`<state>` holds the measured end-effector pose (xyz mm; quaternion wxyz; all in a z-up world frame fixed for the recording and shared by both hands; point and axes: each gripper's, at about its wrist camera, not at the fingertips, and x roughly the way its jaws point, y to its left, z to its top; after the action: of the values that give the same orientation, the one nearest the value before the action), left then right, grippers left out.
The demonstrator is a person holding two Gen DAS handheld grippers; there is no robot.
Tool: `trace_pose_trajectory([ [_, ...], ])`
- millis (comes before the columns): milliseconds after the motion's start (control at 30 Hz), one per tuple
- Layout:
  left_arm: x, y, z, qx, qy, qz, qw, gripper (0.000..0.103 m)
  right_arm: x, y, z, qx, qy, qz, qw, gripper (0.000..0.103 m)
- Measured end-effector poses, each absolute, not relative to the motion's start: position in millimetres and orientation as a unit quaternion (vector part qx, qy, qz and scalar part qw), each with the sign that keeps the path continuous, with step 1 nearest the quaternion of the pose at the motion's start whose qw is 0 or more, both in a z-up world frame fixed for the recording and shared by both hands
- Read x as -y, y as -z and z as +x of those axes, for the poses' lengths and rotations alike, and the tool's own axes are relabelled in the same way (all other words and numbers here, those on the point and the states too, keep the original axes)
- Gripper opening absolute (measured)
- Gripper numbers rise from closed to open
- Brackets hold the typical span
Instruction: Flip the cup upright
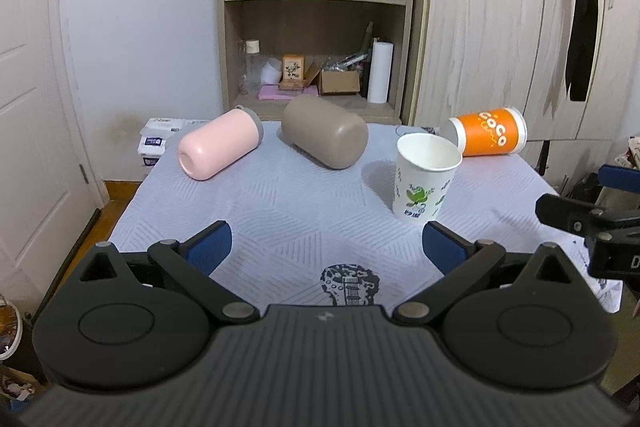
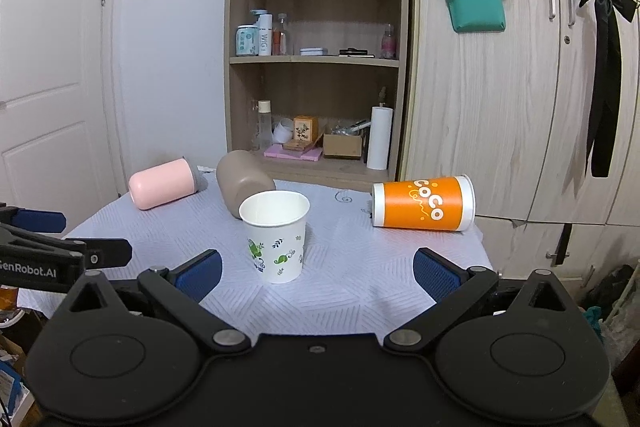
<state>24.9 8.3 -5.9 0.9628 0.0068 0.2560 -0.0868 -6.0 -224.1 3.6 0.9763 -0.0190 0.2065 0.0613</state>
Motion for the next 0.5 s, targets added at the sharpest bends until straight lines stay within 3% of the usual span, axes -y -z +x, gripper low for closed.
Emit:
trace_pose_trajectory([
  [500,-1.1,4.7,24.3,-0.264,0.075,0.022,0.961,0.103,224.3,-0.9,-1.4,-0.22,-0.037,-0.009,0.975,0.103],
])
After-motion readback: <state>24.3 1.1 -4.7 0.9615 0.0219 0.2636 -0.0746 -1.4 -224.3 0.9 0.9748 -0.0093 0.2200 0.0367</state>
